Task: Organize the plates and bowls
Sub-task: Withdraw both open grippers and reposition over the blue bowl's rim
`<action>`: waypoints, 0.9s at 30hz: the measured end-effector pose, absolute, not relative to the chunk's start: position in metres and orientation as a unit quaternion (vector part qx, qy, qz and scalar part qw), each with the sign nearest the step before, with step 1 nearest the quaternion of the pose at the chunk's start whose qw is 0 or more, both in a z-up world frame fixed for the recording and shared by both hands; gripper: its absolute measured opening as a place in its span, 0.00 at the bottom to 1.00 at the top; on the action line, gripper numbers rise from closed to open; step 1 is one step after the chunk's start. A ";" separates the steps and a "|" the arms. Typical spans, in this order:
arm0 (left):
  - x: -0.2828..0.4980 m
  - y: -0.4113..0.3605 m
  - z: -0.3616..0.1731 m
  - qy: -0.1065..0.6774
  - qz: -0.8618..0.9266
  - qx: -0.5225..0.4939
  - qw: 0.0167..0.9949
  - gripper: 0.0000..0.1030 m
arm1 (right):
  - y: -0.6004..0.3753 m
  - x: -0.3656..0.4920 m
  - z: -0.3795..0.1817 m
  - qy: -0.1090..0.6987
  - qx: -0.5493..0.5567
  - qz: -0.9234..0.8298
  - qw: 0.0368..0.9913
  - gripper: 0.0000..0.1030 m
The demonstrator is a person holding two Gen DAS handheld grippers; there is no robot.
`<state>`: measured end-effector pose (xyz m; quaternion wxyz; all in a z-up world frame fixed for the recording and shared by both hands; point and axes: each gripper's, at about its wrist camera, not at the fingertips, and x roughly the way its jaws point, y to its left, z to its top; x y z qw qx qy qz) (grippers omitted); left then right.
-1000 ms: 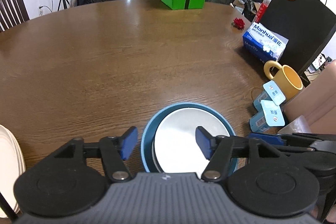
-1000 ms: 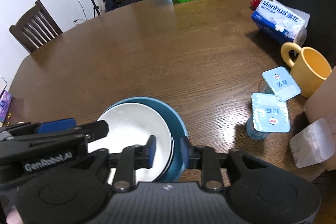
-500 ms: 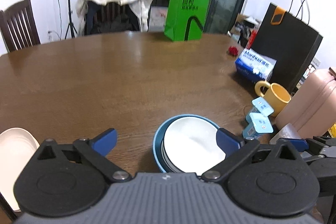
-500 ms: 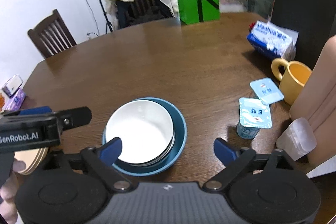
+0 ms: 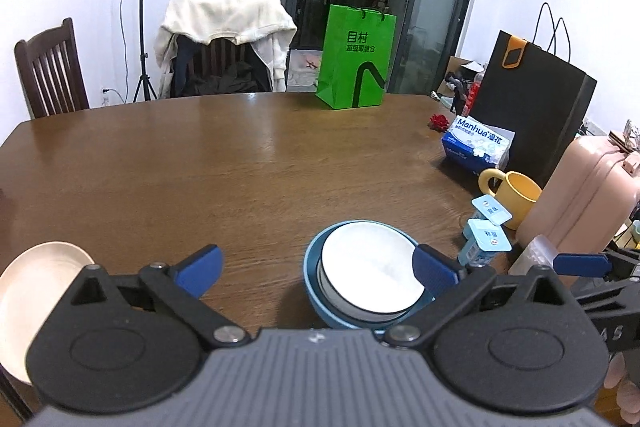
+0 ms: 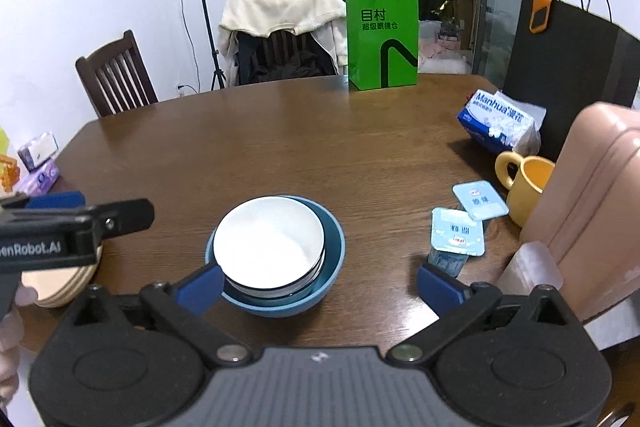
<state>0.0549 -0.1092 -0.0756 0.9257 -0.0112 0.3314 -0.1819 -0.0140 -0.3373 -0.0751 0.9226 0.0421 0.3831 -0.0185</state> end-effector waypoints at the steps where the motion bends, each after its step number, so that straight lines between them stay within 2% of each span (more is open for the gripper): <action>1: 0.056 -0.108 -0.076 0.334 -0.181 -0.013 0.925 1.00 | -0.340 -0.014 -0.076 0.383 0.051 -0.018 0.922 0.99; 10: 0.072 -0.096 -0.081 0.351 -0.169 -0.020 0.921 1.00 | -0.345 -0.003 -0.089 0.401 0.074 -0.019 0.913 0.95; 22: 0.108 -0.087 -0.097 0.390 -0.179 -0.033 0.903 1.00 | -0.349 0.026 -0.108 0.434 0.096 -0.038 0.895 1.00; 24: 0.115 -0.087 -0.099 0.395 -0.180 -0.033 0.900 1.00 | -0.350 0.031 -0.111 0.440 0.102 -0.036 0.892 0.98; 26: 0.123 -0.089 -0.102 0.402 -0.182 -0.032 0.897 1.00 | -0.352 0.037 -0.116 0.446 0.113 -0.029 0.887 0.90; 27: 0.127 -0.089 -0.102 0.404 -0.183 -0.032 0.896 1.00 | -0.352 0.040 -0.117 0.449 0.116 -0.029 0.885 0.89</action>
